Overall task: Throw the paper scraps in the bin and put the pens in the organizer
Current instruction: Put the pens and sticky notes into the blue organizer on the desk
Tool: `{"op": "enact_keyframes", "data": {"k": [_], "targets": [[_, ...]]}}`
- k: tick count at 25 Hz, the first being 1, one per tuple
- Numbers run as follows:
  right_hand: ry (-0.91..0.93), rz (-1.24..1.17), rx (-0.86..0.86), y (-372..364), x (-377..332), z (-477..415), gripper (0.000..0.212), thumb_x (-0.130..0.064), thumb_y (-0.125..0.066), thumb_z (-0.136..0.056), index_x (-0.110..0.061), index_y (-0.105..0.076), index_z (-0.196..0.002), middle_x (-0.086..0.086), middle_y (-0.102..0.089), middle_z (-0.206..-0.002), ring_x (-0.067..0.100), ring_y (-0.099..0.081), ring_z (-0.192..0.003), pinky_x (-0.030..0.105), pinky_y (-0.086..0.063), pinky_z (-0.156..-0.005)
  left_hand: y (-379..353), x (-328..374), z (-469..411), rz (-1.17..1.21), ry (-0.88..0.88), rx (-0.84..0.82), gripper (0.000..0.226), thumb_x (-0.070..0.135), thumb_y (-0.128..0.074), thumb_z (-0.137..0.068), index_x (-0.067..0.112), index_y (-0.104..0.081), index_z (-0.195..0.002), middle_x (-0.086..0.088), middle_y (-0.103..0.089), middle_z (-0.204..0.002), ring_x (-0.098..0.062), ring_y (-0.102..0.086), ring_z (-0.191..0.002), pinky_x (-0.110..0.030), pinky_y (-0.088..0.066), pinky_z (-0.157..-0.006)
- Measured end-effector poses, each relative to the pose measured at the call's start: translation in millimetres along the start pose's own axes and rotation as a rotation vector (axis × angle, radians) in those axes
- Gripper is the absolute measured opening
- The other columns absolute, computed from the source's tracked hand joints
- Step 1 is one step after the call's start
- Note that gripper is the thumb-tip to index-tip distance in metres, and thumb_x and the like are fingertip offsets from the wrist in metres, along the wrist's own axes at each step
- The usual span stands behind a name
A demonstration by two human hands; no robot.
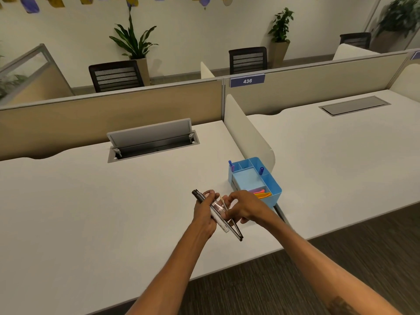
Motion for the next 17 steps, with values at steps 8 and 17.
{"op": "enact_keyframes", "data": {"k": [8, 17], "targets": [[-0.02, 0.005, 0.001, 2.5, 12.4, 8.6, 0.041, -0.015, -0.085, -0.071, -0.022, -0.065, -0.106, 0.009, -0.073, -0.096, 0.018, -0.074, -0.062, 0.025, -0.061, -0.059, -2.8, -15.1, 1.7, -0.018, -0.066, 0.092, 0.009, 0.015, -0.066, -0.093, 0.015, -0.064, -0.101, -0.012, -0.069, -0.101, -0.032, -0.07, -0.084, -0.053, -0.058, -0.085], [0.026, 0.105, 0.05, 16.3, 2.1, 7.5, 0.042, -0.018, -0.082, -0.076, -0.019, -0.062, -0.114, 0.008, -0.068, -0.11, 0.02, -0.073, -0.08, 0.031, -0.062, -0.074, -15.7, -11.6, -2.3, -0.004, -0.122, 0.116, 0.009, 0.01, -0.064, -0.093, 0.018, -0.065, -0.097, -0.008, -0.071, -0.092, -0.019, -0.074, -0.058, -0.03, -0.057, -0.046]]}}
Point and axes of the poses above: each hand's wrist, its own z-axis away from the middle knuckle, its own y-axis out of the back of the hand, x = y × z, the point moved 10 cm from there along -z, towards the middle knuckle
